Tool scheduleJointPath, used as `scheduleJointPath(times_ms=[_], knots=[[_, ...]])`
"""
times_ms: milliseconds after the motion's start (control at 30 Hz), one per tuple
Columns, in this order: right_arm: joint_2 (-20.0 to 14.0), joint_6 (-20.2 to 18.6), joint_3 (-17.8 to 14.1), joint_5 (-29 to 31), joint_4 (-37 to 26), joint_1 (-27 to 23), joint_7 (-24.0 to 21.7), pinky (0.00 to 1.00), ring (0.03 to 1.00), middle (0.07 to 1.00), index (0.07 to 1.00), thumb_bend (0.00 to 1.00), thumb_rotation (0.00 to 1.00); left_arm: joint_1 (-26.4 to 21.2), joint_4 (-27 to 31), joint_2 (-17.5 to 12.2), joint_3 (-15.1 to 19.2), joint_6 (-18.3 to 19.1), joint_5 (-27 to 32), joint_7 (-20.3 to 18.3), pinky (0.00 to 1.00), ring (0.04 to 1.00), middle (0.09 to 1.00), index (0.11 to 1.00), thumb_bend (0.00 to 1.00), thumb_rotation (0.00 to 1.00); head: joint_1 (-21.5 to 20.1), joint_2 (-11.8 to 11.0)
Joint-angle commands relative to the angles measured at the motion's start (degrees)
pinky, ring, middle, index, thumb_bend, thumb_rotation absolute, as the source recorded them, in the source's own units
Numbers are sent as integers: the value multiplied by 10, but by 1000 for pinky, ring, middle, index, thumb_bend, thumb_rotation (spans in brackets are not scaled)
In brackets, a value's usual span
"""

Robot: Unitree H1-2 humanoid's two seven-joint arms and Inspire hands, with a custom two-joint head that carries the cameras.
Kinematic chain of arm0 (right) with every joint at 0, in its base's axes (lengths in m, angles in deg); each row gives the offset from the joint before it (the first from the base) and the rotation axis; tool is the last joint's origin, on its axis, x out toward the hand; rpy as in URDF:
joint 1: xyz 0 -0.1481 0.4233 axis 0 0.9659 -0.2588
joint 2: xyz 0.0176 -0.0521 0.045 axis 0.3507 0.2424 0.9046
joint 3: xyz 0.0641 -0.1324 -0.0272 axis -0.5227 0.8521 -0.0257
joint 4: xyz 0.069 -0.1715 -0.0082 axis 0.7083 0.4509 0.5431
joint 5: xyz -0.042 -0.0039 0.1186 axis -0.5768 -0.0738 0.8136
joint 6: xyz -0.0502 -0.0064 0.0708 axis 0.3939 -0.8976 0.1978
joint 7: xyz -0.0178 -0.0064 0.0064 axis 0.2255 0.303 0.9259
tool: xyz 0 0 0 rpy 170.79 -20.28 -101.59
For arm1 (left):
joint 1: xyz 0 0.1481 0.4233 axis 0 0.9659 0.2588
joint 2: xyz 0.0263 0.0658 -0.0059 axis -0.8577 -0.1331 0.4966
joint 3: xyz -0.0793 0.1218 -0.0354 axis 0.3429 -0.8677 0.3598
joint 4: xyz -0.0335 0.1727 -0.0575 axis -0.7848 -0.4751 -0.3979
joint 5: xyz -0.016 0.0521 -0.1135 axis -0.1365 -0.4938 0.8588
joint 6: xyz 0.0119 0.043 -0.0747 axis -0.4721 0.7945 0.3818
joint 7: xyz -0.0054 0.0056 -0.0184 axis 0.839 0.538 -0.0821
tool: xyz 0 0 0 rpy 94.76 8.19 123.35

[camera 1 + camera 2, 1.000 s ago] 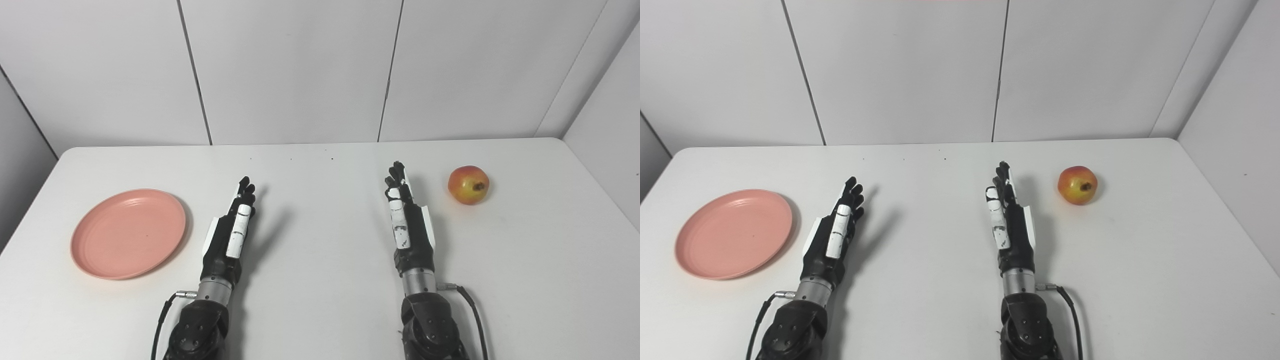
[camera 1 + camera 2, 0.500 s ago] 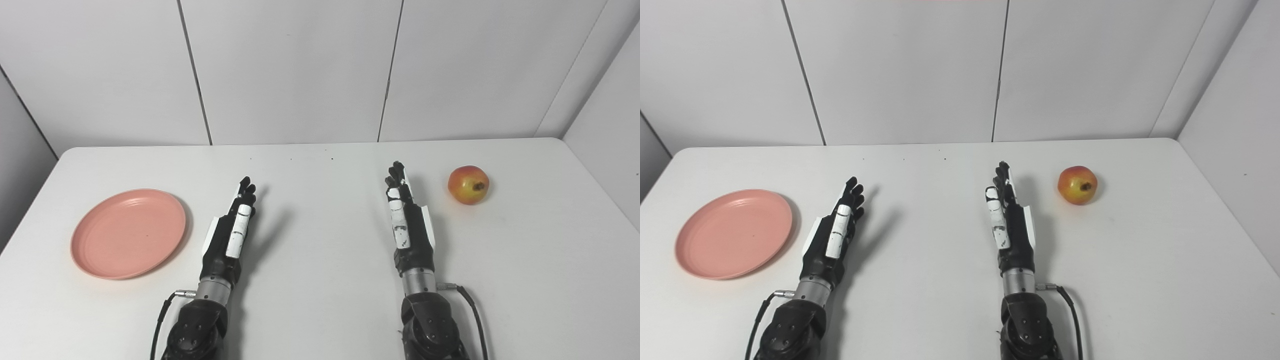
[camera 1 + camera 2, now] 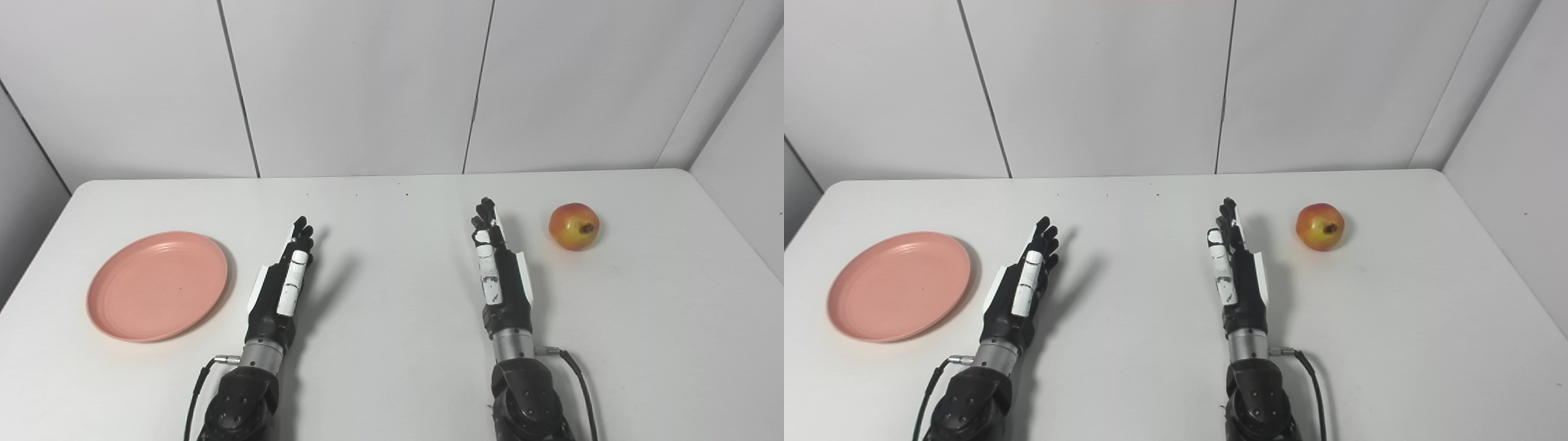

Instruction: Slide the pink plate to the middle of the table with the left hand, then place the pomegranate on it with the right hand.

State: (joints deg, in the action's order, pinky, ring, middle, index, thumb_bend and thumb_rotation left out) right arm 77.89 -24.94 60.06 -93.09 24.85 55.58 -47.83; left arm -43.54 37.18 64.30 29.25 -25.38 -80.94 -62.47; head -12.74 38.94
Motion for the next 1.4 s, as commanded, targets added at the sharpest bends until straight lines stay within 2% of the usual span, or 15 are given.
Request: scheduleJointPath(times_ms=[0, 433, 767, 1367], knots=[[4, 21, 2, 1, 21, 16, -1, 984, 971, 974, 977, 639, 1000, -12, 16, 2, -4, 2, 3, -5, 1000, 1000, 1000, 1000, 721, 1000, 1, 0], [5, 18, 3, 0, 17, 19, 0, 985, 971, 972, 975, 633, 1000, -11, 23, -1, -7, 15, -1, -5, 1000, 1000, 1000, 1000, 732, 1000, 1, 0], [5, 20, 2, -1, 19, 17, 2, 979, 966, 969, 973, 634, 1000, -11, 19, 0, -6, 7, 4, -8, 1000, 1000, 1000, 1000, 711, 1000, 1, 0], [5, 16, 3, -4, 15, 20, 3, 968, 961, 967, 974, 635, 1000, -12, 22, 0, -7, 11, -1, -5, 1000, 1000, 1000, 1000, 732, 1000, 1, 0]])
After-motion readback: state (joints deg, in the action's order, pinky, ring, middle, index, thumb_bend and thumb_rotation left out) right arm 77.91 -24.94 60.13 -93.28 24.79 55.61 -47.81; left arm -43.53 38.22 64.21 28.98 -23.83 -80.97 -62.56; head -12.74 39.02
